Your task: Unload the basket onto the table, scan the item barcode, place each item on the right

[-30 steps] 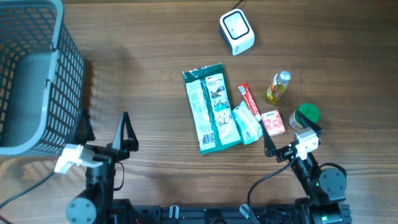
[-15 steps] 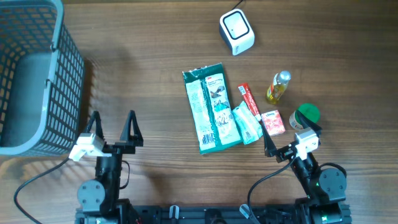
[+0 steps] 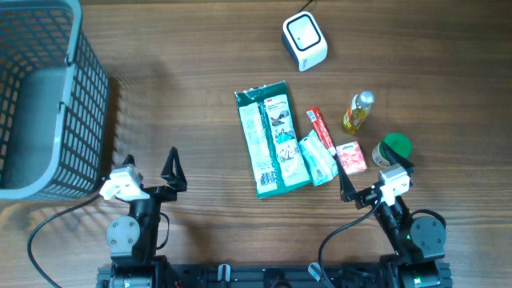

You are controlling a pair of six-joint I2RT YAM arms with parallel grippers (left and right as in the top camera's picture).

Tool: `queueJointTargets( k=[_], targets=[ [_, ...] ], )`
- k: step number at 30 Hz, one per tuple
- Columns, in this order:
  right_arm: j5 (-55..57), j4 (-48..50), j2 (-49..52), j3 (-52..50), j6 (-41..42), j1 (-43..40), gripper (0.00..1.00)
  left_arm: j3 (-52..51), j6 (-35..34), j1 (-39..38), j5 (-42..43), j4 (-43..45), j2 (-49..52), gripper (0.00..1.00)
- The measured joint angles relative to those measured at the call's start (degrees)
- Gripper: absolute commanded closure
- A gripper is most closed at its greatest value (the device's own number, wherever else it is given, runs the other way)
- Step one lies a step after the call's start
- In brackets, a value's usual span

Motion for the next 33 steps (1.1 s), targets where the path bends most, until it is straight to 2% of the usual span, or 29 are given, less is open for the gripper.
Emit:
queueJointTargets(
  k=[8, 33],
  targets=[
    [0.00, 0.00, 0.00, 0.00, 0.00, 0.00, 0.00, 0.00, 3.65, 0.00, 0.00, 0.00, 0.00, 0.00],
    [0.00, 0.00, 0.00, 0.00, 0.00, 0.00, 0.00, 0.00, 4.28, 0.00, 0.00, 0.00, 0.00, 0.00]
  ],
)
